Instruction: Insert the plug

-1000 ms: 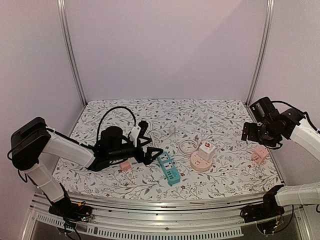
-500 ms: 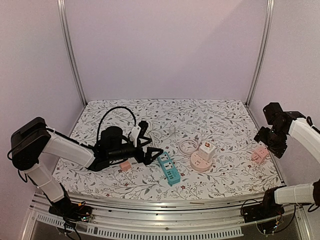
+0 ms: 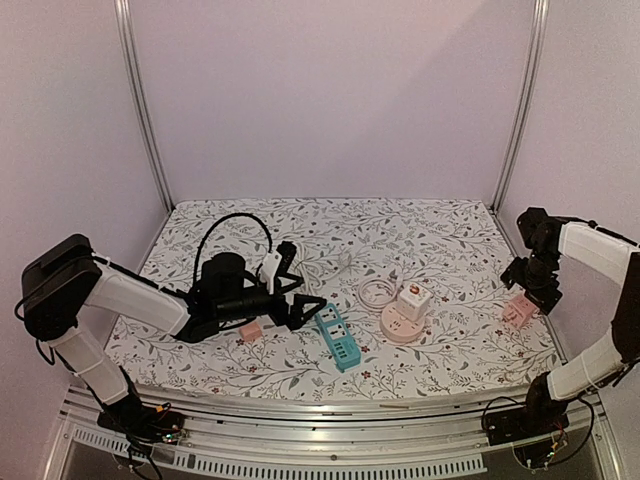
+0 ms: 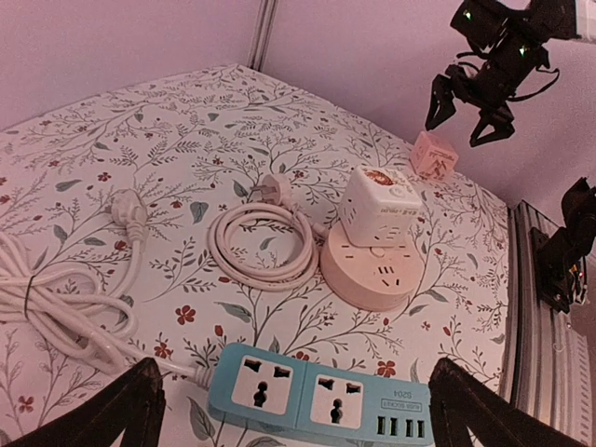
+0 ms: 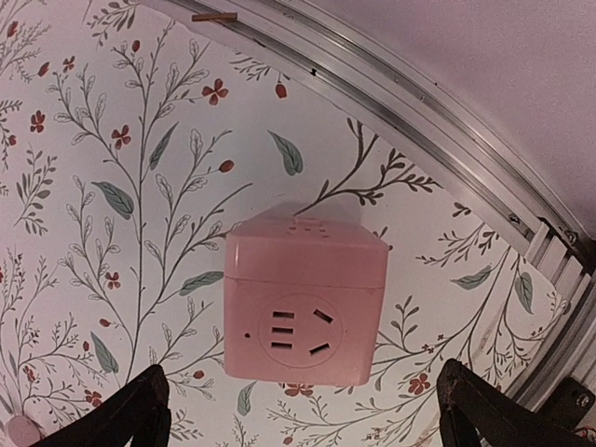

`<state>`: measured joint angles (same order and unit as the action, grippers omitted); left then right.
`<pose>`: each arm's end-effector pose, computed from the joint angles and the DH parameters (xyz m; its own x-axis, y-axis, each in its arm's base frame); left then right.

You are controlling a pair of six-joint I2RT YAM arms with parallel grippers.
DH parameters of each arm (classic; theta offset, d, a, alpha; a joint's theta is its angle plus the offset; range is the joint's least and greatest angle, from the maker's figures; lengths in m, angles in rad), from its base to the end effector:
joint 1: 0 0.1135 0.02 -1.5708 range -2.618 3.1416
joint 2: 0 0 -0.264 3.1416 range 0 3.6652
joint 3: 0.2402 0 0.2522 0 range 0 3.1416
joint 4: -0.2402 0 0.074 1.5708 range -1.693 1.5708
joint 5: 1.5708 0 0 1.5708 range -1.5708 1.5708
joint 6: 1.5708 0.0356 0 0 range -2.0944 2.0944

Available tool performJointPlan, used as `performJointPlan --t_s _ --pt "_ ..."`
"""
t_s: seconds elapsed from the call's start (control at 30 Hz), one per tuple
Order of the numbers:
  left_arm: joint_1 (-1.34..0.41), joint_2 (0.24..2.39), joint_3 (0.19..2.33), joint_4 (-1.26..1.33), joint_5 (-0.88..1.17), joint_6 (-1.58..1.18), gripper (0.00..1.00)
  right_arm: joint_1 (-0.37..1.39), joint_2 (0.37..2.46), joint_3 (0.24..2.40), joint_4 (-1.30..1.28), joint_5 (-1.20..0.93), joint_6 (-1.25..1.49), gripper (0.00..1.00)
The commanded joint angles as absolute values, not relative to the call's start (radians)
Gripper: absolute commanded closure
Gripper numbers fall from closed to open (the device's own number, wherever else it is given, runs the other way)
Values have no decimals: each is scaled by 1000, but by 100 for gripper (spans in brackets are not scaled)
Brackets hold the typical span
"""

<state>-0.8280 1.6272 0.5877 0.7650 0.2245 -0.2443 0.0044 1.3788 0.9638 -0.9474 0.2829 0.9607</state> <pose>0.2075 -0.2376 0.1668 -0.3866 0.0724 -0.9194 0.7931 0.5349 -0.2914 0.2404 -0.0089 0.2229 -0.5167 0.7848 -0.3424 0.8325 0.5538 0.0131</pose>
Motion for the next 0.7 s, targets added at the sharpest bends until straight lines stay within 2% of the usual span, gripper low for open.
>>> performJointPlan --t_s 0.0,0.47,0.53,0.67 --pt "-815 1605 575 770 225 -242 1 -50 1426 952 -875 234 945 1" --pt "-814 1604 575 771 230 -247 1 -104 1538 881 -743 162 855 2" --pt "-813 1605 575 771 230 -247 1 -104 1531 870 -735 156 848 4" --pt "-814 1603 575 771 230 -248 1 -104 1495 845 -731 171 839 16"
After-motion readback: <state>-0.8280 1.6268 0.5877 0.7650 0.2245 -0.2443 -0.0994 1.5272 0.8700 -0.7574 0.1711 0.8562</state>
